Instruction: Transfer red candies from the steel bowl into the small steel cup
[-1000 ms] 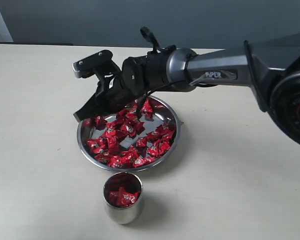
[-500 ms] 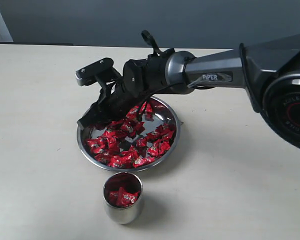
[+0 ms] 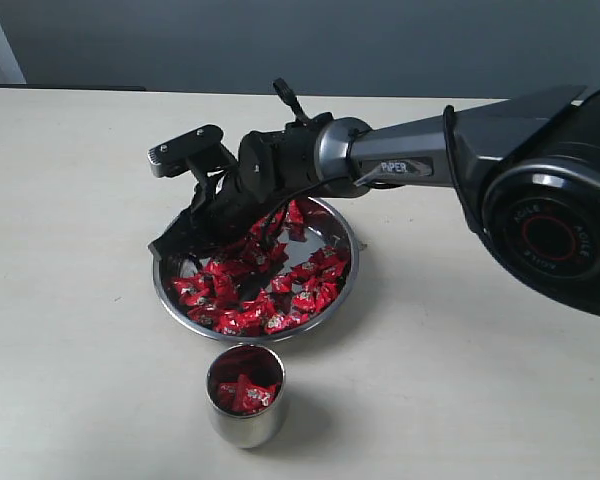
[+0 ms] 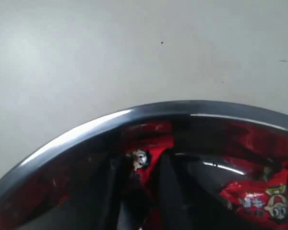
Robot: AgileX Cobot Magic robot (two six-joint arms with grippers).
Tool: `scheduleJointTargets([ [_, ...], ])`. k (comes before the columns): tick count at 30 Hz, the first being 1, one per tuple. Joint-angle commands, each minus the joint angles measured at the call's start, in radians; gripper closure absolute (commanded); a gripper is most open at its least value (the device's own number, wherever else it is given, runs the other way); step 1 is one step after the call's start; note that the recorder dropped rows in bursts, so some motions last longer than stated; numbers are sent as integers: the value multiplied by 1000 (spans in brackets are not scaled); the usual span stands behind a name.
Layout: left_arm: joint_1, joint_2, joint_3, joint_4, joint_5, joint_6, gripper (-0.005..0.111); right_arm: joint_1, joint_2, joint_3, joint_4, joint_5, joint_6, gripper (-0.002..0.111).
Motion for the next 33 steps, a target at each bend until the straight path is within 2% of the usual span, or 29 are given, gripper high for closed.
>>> scheduleJointTargets([
  [1, -1, -4, 4, -5, -3, 0, 106, -6, -13, -13, -1, 35, -4, 109],
  [8, -1, -4, 4, -5, -3, 0, 106, -6, -118, -11, -20, 124, 0, 109],
  [16, -1, -4, 4, -5, -3, 0, 106, -6, -325, 30, -25, 423, 3, 109],
  [26, -1, -4, 4, -5, -3, 0, 106, -6, -639, 368, 7, 485, 0, 109],
  [33, -1, -4, 4, -5, -3, 0, 106, -6, -710, 545, 127, 457, -82, 109],
])
